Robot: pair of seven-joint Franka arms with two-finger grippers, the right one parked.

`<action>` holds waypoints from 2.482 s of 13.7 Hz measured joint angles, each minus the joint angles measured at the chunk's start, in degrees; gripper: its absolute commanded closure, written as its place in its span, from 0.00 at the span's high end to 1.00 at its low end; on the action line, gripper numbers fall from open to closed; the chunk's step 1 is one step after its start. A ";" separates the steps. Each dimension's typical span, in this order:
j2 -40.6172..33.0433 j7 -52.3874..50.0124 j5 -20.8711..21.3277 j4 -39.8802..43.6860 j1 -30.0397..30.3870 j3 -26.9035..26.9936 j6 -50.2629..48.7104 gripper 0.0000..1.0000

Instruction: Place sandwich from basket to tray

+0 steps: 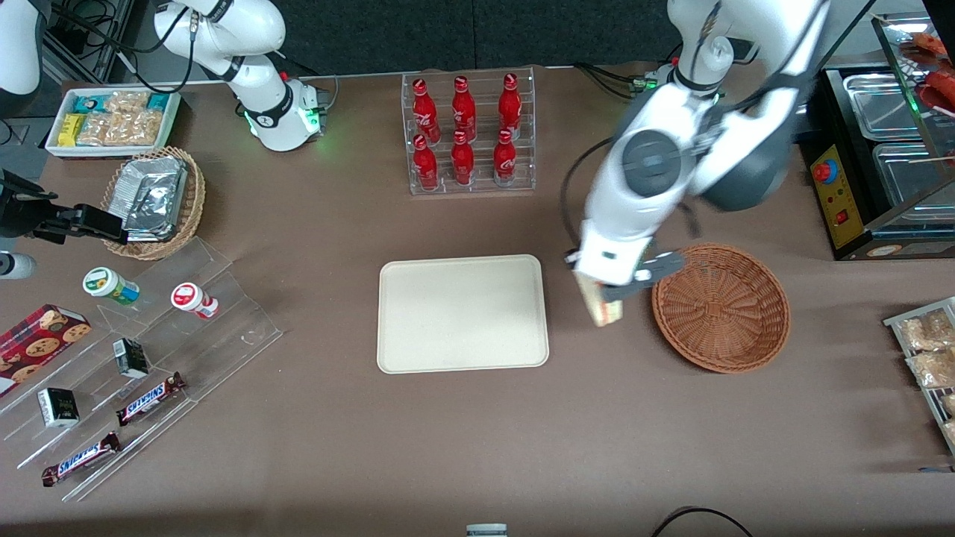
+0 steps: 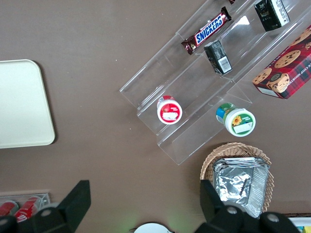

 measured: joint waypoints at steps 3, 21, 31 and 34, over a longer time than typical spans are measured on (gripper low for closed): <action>7.26 -0.35 1.67 2.64 -5.69 -0.04 6.21 0.02; 23.75 -2.44 11.48 9.53 -13.97 0.12 17.03 0.99; 7.58 -2.14 8.32 17.11 -5.09 0.56 -7.89 0.99; 1.60 -1.94 7.71 15.57 -0.78 0.62 -14.69 0.99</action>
